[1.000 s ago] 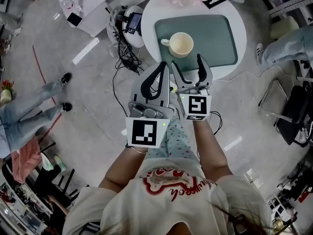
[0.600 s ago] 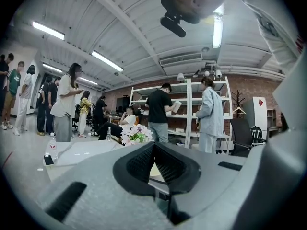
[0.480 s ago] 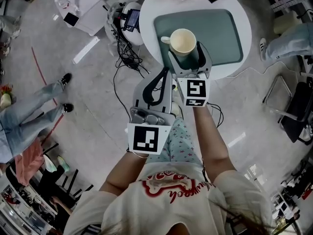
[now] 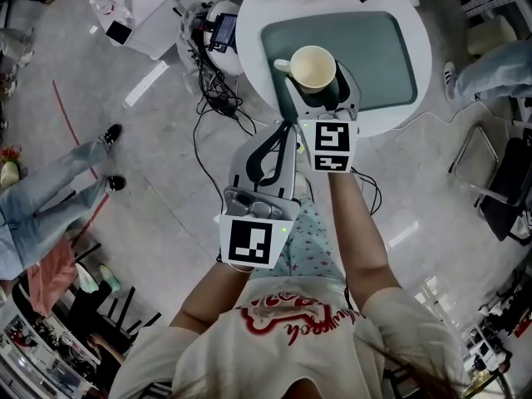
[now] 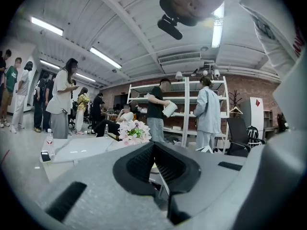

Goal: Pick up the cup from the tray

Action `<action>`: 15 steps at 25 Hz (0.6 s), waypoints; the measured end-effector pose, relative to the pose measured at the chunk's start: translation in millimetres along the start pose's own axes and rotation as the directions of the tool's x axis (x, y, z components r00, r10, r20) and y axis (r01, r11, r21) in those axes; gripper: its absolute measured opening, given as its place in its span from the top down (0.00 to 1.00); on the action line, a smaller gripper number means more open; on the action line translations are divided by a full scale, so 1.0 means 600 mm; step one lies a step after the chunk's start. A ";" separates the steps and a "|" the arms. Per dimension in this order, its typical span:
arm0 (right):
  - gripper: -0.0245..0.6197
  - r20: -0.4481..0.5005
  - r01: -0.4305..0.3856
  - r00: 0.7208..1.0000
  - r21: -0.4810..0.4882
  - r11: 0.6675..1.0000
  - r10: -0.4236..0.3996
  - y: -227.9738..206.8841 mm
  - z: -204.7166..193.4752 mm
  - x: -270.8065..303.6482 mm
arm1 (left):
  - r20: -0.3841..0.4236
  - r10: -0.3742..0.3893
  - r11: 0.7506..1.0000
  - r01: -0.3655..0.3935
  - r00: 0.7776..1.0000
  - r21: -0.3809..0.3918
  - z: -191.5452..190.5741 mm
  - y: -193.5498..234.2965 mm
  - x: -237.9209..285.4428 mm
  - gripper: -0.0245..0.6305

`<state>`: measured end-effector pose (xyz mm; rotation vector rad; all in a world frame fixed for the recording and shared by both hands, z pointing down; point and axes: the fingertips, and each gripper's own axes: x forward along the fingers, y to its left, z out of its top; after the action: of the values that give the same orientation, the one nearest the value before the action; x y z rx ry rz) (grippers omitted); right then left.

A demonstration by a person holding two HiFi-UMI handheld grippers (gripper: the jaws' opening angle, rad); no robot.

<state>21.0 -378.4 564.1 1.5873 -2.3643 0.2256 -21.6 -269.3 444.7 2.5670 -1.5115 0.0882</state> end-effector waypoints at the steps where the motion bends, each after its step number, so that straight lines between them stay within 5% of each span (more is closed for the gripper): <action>1: 0.36 0.009 0.000 1.000 -0.004 1.000 0.000 0.000 0.001 0.001 | 0.000 -0.002 1.000 0.002 1.000 -0.002 0.000 -0.001 0.000 0.95; 15: 0.36 0.089 0.022 0.996 0.035 0.999 -0.025 -0.006 0.011 -0.010 | -0.014 -0.002 1.000 0.002 1.000 0.003 -0.012 0.011 -0.003 0.95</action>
<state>25.4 -376.2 556.1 1.6728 -2.4197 0.1945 -28.0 -269.3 452.5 2.5650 -1.5045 0.1074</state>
